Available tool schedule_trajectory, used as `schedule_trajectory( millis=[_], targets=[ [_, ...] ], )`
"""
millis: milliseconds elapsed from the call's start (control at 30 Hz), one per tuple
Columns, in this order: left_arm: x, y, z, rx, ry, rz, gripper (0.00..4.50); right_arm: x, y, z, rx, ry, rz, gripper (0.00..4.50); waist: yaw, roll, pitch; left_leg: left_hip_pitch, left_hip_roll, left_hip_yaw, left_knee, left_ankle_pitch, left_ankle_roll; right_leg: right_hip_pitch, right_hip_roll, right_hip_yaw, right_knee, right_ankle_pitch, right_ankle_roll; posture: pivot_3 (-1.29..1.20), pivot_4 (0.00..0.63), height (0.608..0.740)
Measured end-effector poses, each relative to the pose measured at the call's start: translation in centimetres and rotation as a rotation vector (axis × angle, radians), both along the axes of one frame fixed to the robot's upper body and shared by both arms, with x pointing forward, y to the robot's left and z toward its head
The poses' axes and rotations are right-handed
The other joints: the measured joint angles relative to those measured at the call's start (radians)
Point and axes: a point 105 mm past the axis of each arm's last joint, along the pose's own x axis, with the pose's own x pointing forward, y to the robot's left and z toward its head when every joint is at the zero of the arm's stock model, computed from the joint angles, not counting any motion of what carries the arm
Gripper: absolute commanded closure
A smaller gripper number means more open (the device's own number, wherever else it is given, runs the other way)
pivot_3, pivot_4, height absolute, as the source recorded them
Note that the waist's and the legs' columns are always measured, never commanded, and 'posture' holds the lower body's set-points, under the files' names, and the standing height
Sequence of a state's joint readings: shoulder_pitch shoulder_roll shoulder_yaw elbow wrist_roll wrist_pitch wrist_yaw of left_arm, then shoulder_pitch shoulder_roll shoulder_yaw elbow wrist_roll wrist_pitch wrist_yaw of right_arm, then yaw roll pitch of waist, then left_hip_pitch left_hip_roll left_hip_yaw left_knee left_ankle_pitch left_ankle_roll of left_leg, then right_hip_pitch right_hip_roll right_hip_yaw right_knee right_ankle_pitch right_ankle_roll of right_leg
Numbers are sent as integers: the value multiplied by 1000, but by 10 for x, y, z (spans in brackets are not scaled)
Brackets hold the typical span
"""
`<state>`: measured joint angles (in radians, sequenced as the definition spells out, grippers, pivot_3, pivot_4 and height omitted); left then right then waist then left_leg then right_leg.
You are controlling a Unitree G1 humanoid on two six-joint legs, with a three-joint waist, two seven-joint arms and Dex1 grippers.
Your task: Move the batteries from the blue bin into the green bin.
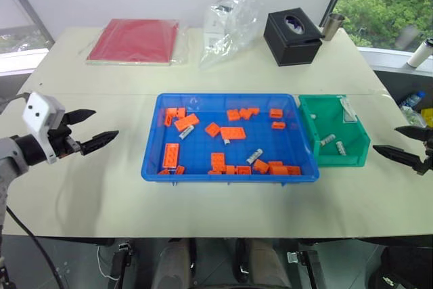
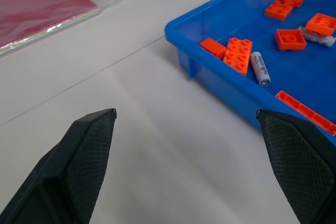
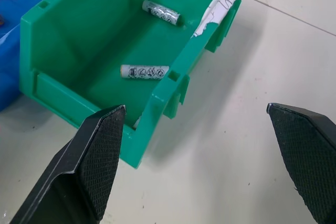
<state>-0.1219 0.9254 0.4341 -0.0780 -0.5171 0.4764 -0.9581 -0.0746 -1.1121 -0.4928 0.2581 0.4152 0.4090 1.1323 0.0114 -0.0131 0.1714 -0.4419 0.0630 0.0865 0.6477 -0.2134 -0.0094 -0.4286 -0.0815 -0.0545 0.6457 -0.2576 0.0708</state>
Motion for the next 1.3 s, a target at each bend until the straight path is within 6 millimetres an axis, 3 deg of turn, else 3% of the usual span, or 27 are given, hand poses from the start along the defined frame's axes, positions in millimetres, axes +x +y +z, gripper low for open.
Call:
schedule_trajectory(
  millis=[333, 733, 833, 933, 1067, 1300],
  targets=[
    [2, 1, 2, 1, -4, 23, 0, 1, -1, -1, 10, 10, -17, 68, 0, 0, 0, 0, 0, 0, 0, 0, 0, 0, 0, 0, 0, 0, 0, 0, 150, 736],
    [-2, -14, 1, -28, -1, -12, 0, 11, -2, 9, -10, -28, -53, 68, 0, 0, 0, 0, -1, 0, 0, 0, 0, 0, 0, 0, 0, 0, 0, 0, 150, 736],
    [-3, -21, 4, -33, 3, -46, 0, 17, 5, 20, 1, -59, -36, 68, -1, 0, 0, 0, -1, 0, 1, 0, 0, 0, 1, 0, 0, 0, 0, 0, 150, 736],
    [-7, -33, 6, -26, 23, -119, 0, 26, 30, 40, 8, -110, 51, 68, -6, 1, 0, 0, 0, 0, 0, 0, 0, 0, 1, 0, 1, 0, 0, 0, 150, 736],
    [-12, -41, 12, -13, 35, -184, 0, 41, 84, 63, 9, -180, 236, 68, -16, 1, 1, 0, 0, 0, 0, 0, 0, 0, 2, 0, 1, 0, 0, 0, 150, 736],
    [-18, -54, 8, 9, 67, -262, 0, 74, 258, 77, 39, -271, 712, 68, -32, 3, 2, -2, 1, 0, -1, 0, 0, -5, 3, 0, 4, 2, 2, 0, 150, 736]
  ],
)
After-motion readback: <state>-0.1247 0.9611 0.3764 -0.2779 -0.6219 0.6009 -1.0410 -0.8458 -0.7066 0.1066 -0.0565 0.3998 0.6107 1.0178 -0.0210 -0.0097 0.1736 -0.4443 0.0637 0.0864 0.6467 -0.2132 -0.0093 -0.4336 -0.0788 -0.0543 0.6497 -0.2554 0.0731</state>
